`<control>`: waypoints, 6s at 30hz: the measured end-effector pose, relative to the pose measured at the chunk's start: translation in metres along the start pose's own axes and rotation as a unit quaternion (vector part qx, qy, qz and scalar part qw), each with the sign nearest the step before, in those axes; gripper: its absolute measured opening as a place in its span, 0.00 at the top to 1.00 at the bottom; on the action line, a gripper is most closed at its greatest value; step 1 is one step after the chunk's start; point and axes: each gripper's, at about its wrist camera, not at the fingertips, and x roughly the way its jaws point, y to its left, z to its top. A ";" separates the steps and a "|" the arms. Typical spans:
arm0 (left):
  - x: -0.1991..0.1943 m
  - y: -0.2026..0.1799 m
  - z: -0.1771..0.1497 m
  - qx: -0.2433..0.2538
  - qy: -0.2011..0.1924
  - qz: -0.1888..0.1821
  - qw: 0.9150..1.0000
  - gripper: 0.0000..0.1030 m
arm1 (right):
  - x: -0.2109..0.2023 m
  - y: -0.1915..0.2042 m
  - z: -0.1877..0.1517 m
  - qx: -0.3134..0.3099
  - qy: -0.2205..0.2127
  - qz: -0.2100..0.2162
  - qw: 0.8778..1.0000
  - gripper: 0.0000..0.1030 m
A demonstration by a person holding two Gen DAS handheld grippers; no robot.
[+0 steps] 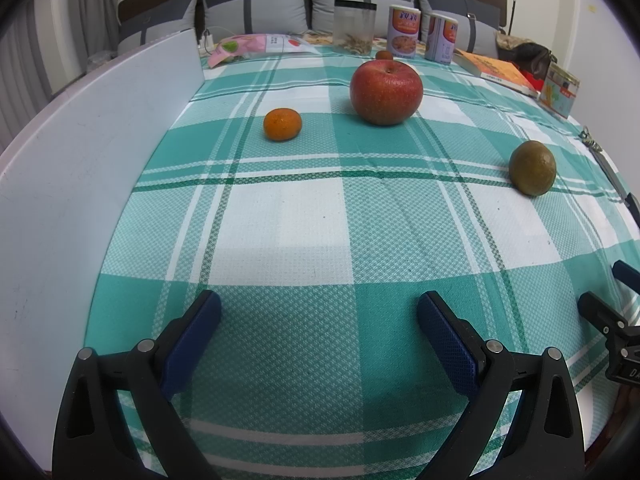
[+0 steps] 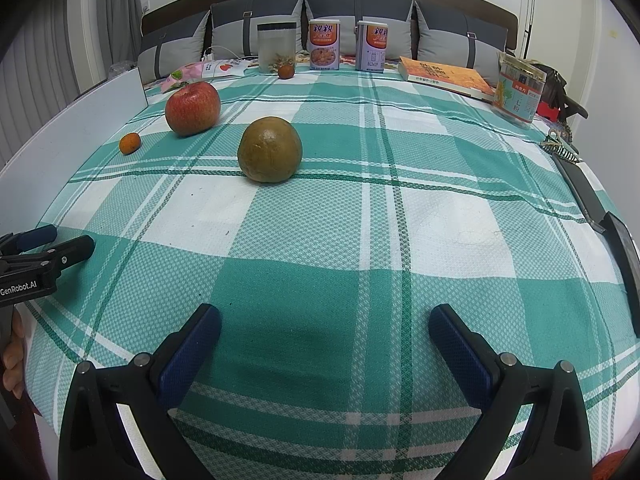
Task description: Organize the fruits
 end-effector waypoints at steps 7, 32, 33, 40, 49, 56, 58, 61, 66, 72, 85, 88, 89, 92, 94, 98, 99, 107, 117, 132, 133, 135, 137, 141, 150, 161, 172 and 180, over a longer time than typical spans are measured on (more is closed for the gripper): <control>0.000 0.006 0.007 0.001 0.011 -0.028 1.000 0.04 | 0.000 0.000 0.000 0.000 0.000 0.001 1.000 0.00; 0.066 0.032 0.110 0.012 0.000 -0.054 0.998 0.72 | 0.004 -0.010 0.033 0.039 0.016 0.063 0.997 0.03; 0.061 0.032 0.107 0.012 0.003 -0.057 0.998 0.71 | 0.007 -0.009 0.040 0.040 0.017 0.070 0.997 0.06; 0.023 0.035 0.070 0.001 0.026 -0.070 0.997 0.72 | 0.054 0.013 0.104 0.014 0.038 0.104 0.994 0.24; -0.007 0.035 0.030 0.004 0.026 -0.079 0.996 0.72 | 0.045 0.022 0.094 0.000 0.070 0.124 0.990 0.53; -0.020 0.026 -0.004 0.018 0.024 -0.080 0.996 0.70 | -0.005 0.042 0.036 -0.025 0.082 0.137 0.987 0.53; -0.021 0.025 -0.007 0.021 0.014 -0.073 0.997 0.67 | -0.004 0.048 0.021 -0.032 0.080 0.125 0.988 0.53; -0.024 0.024 -0.011 0.026 0.011 -0.047 0.999 0.25 | -0.010 0.048 0.013 -0.027 0.060 0.119 0.991 0.32; -0.024 0.031 -0.023 0.020 0.016 -0.032 0.999 0.17 | -0.020 0.042 0.003 -0.032 0.038 0.095 0.994 0.19; -0.024 0.031 -0.029 0.025 0.009 -0.019 0.999 0.09 | -0.014 0.052 -0.006 -0.050 0.047 0.060 0.996 0.12; -0.025 0.031 -0.034 0.032 -0.006 -0.014 0.999 0.05 | -0.014 0.057 -0.014 -0.046 0.033 0.032 0.998 0.01; -0.025 0.031 -0.035 0.032 -0.009 -0.012 0.999 0.05 | -0.013 0.056 -0.015 -0.042 0.034 0.028 0.998 0.00; -0.025 0.031 -0.036 0.031 -0.010 -0.012 0.999 0.04 | -0.013 0.055 -0.015 -0.040 0.034 0.029 0.998 0.00; -0.025 0.032 -0.035 0.029 -0.008 -0.016 0.999 0.04 | -0.012 0.054 -0.014 -0.040 0.034 0.030 0.998 0.00; -0.025 0.036 -0.030 0.030 0.014 -0.031 0.999 0.06 | -0.012 0.053 -0.011 -0.041 0.046 0.036 0.997 0.00; -0.033 0.052 -0.015 0.015 0.036 -0.079 0.996 0.07 | -0.017 0.037 -0.003 -0.021 0.072 0.091 0.993 0.01; -0.035 0.053 -0.011 0.018 0.034 -0.079 0.996 0.07 | -0.018 0.028 0.000 0.001 0.077 0.112 0.991 0.01; -0.020 0.018 0.005 0.087 0.068 -0.068 0.992 0.48 | -0.012 0.037 0.032 -0.025 0.129 0.145 0.981 0.17; -0.027 0.025 0.007 0.051 0.062 -0.086 0.993 0.73 | 0.009 0.054 0.045 -0.046 0.169 0.138 0.975 0.54; -0.143 0.218 0.084 -0.128 -0.011 -0.073 0.989 0.72 | -0.084 0.246 0.166 -0.156 0.080 0.320 0.931 0.53; -0.136 0.237 0.084 -0.138 -0.003 -0.051 0.989 0.72 | -0.085 0.269 0.170 -0.172 0.079 0.328 0.926 0.53; -0.116 0.275 0.081 -0.163 0.022 -0.006 0.986 0.72 | -0.081 0.318 0.175 -0.203 0.082 0.338 0.915 0.53; -0.092 0.309 0.075 -0.187 0.056 0.031 0.980 0.72 | -0.070 0.361 0.175 -0.228 0.093 0.343 0.906 0.53; -0.061 0.347 0.058 -0.221 0.112 0.065 0.967 0.72 | -0.039 0.432 0.161 -0.280 0.124 0.328 0.894 0.53; -0.056 0.347 0.042 -0.219 0.132 0.100 0.962 0.41 | 0.004 0.470 0.135 -0.324 0.148 0.280 0.891 0.51; -0.160 0.273 0.082 -0.180 -0.053 0.102 0.977 0.16 | -0.079 0.334 0.188 -0.219 -0.019 0.296 0.930 0.03; -0.090 0.039 0.072 -0.049 -0.003 -0.099 0.994 0.10 | -0.009 0.063 0.119 -0.108 0.009 0.079 0.991 0.00; 0.010 -0.044 0.062 0.010 0.029 -0.054 0.998 0.10 | 0.035 -0.051 0.057 0.023 0.036 0.007 0.999 0.00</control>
